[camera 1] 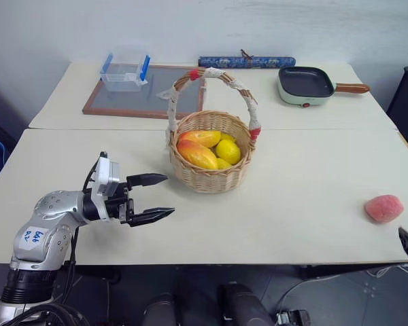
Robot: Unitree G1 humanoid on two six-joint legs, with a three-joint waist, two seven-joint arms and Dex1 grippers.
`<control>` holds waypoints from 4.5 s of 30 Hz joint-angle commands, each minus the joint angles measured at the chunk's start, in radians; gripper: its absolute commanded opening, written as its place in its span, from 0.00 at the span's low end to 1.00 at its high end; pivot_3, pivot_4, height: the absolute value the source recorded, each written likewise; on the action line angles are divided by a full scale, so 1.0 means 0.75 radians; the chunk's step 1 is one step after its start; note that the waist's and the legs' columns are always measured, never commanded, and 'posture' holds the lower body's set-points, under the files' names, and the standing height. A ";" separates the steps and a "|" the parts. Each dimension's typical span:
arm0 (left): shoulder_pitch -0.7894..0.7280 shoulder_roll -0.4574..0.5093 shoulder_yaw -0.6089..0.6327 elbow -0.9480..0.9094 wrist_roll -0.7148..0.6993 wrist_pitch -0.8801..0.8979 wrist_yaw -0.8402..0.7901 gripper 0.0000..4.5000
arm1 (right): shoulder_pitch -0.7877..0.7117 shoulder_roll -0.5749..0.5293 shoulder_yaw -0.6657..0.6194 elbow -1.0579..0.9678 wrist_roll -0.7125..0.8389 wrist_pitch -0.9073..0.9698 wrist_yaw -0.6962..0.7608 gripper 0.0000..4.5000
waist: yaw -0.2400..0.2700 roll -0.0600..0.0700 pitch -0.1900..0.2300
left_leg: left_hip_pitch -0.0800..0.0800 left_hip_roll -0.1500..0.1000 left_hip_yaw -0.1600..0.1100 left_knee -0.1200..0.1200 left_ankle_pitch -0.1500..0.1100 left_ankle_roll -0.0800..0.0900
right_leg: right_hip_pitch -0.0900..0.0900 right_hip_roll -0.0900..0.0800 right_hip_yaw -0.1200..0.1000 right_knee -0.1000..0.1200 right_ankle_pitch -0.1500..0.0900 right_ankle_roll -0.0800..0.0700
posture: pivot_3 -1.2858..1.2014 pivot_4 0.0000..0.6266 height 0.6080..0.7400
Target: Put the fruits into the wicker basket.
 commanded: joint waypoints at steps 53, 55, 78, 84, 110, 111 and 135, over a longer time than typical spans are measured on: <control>0.294 0.007 0.234 -0.392 -0.127 0.133 0.272 1.00 | -1.470 0.256 1.368 0.037 -0.346 0.052 0.095 0.99 | 0.007 -0.009 0.007 | -0.031 0.001 -0.006 0.009 0.003 -0.009 | -0.030 -0.002 -0.006 0.010 0.000 0.004 | 0.52 0.24 1.00; 0.280 0.008 0.232 -0.384 -0.129 0.135 0.272 1.00 | -1.411 0.255 1.301 -0.043 -0.194 0.078 0.169 0.99 | 0.008 -0.009 0.007 | -0.028 0.001 -0.006 0.009 0.004 -0.009 | -0.028 -0.002 -0.007 0.011 0.000 0.004 | 0.52 0.24 1.00; 0.147 -0.017 0.204 -0.314 -0.162 0.150 0.246 1.00 | -1.420 0.002 1.064 0.422 0.006 0.211 0.473 0.99 | -0.004 -0.008 0.008 | -0.022 0.001 -0.003 0.009 0.004 -0.002 | -0.024 0.001 -0.002 0.013 0.000 0.001 | 0.52 0.24 1.00; 0.153 -0.018 0.205 -0.357 -0.175 0.163 0.270 1.00 | -1.630 0.150 1.135 0.712 -0.094 0.130 0.512 0.78 | 0.008 -0.007 0.008 | -0.023 0.000 -0.003 0.010 0.008 -0.010 | -0.025 -0.001 -0.002 0.012 0.000 0.001 | 0.52 0.24 1.00; -0.180 -0.096 -0.025 -0.042 -0.076 0.082 0.100 1.00 | -0.979 -0.243 0.370 0.388 -0.022 0.277 0.029 0.01 | 0.021 -0.004 0.010 | -0.024 -0.002 0.002 0.010 0.008 -0.007 | -0.025 0.000 0.001 0.009 0.002 0.005 | 0.52 0.24 1.00; -0.194 -0.099 -0.031 -0.032 -0.072 0.081 0.098 1.00 | -0.986 -0.237 0.379 0.433 -0.050 0.236 0.002 0.01 | 0.013 -0.004 0.010 | -0.023 -0.002 0.003 0.010 0.009 -0.007 | -0.025 0.001 0.002 0.010 0.002 0.005 | 0.52 0.24 1.00; 0.226 0.079 0.229 0.032 -0.001 -0.007 -0.008 1.00 | -0.295 -0.408 0.135 0.278 0.059 -0.101 0.663 0.99 | 0.006 -0.004 0.010 | -0.020 0.000 0.002 0.007 0.006 -0.004 | -0.021 0.002 0.003 0.008 0.002 0.006 | 0.52 0.24 1.00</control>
